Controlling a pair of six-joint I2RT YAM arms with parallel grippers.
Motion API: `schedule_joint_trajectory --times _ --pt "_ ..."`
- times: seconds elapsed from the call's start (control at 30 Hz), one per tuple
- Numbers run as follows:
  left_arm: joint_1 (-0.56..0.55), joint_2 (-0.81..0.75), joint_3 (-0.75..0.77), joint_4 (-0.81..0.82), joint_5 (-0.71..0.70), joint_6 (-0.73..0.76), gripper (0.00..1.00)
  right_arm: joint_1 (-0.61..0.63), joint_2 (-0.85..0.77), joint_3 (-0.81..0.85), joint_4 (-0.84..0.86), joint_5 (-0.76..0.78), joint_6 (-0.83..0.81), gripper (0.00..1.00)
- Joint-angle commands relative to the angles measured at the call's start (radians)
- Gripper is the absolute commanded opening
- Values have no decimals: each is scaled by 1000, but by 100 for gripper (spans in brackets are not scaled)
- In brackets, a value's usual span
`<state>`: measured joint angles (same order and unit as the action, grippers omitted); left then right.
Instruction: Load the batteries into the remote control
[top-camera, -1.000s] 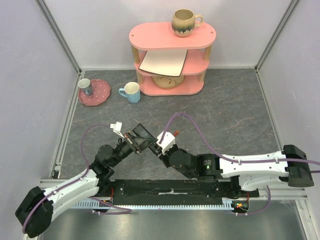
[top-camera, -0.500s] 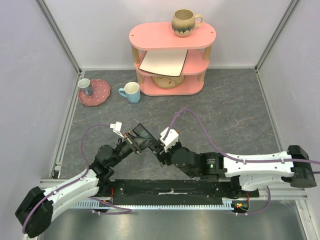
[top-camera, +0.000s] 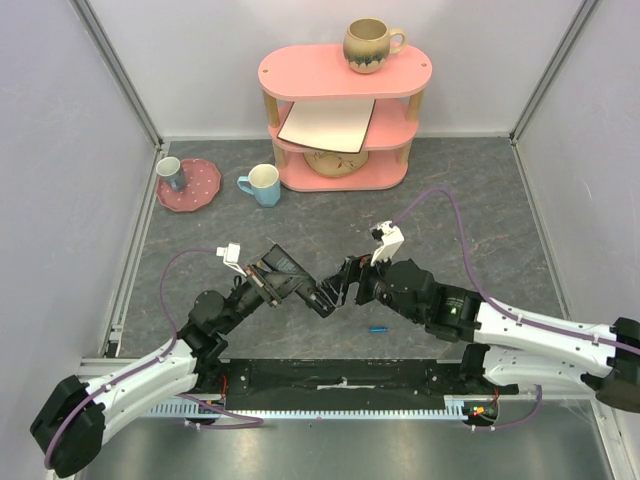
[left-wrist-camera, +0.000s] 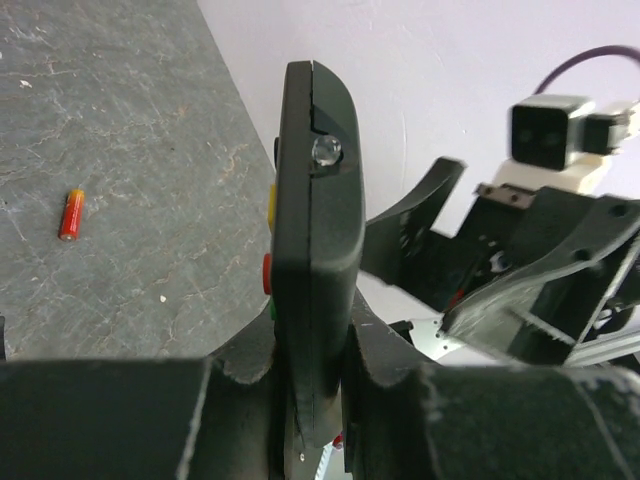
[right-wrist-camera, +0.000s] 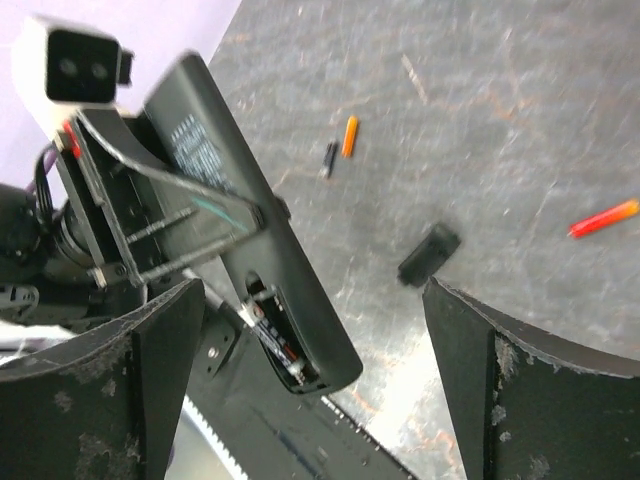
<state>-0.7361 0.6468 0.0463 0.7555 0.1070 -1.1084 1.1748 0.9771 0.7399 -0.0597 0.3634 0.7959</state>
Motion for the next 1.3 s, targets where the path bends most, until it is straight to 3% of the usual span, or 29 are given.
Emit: schedule_joint_trajectory --times 0.0,0.57,1.27 --pt "1 -7 38 47 -41 55 2 -43 3 -80 145 -227 198 98" --pt "1 -18 40 59 -47 61 2 -79 106 -191 371 -356 345 97" --pt "1 -24 38 70 -49 59 2 -103 133 -214 390 -346 385 92"
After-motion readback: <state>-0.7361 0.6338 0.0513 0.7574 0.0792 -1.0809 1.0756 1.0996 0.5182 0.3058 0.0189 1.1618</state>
